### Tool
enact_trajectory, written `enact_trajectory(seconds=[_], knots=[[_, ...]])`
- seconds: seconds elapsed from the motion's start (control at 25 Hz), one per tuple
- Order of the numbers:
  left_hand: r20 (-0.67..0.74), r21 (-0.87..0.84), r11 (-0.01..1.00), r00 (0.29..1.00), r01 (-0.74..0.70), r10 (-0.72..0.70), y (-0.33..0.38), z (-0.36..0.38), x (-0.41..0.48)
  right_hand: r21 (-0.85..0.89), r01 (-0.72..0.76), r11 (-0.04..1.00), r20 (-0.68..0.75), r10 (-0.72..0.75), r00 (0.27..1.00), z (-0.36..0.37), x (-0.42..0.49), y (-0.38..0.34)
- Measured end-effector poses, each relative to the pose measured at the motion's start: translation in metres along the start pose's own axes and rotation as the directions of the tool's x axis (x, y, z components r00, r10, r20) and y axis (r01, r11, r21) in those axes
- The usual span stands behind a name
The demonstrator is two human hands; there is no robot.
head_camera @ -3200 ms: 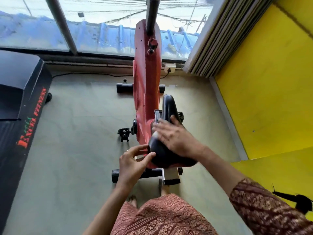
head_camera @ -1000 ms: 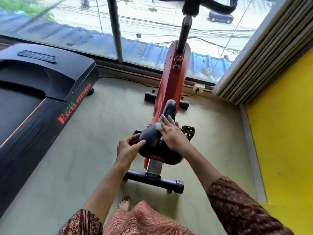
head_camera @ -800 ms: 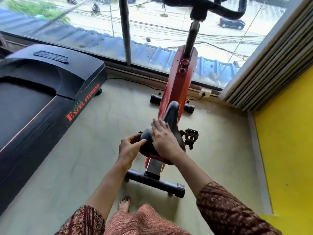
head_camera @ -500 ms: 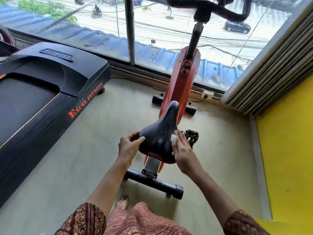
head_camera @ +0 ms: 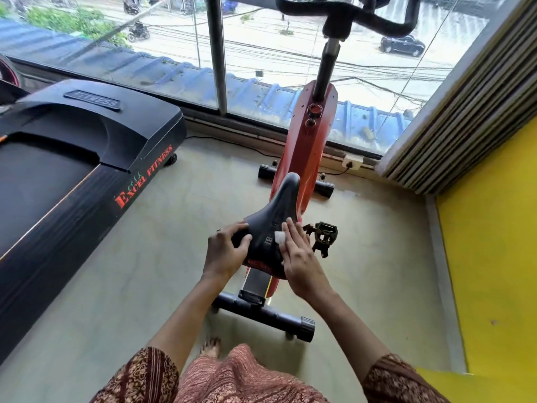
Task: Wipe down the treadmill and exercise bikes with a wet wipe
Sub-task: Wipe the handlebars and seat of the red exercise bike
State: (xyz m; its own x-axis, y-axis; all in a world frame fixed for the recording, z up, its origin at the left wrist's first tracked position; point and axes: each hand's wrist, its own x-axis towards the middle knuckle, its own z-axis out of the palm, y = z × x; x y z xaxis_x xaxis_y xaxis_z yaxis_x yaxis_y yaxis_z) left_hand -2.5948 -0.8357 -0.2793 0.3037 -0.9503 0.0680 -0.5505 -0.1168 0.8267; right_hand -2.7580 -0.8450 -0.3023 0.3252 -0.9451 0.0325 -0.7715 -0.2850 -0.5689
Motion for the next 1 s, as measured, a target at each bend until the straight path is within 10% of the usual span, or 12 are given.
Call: enact_trajectory(seconds=[0.36,1.0], knots=[[0.068,-0.561,0.752,0.925,0.345,-0.373,0.002,-0.046,0.065,0.382,0.023,0.924,-0.203,0.06,0.977,-0.003,0.088,-0.095],[0.082,-0.756,0.633,0.983,0.167,-0.162,-0.024,-0.268,0.343,0.876,0.119,0.467,-0.33,0.401,0.855,0.019,0.377,-0.296]])
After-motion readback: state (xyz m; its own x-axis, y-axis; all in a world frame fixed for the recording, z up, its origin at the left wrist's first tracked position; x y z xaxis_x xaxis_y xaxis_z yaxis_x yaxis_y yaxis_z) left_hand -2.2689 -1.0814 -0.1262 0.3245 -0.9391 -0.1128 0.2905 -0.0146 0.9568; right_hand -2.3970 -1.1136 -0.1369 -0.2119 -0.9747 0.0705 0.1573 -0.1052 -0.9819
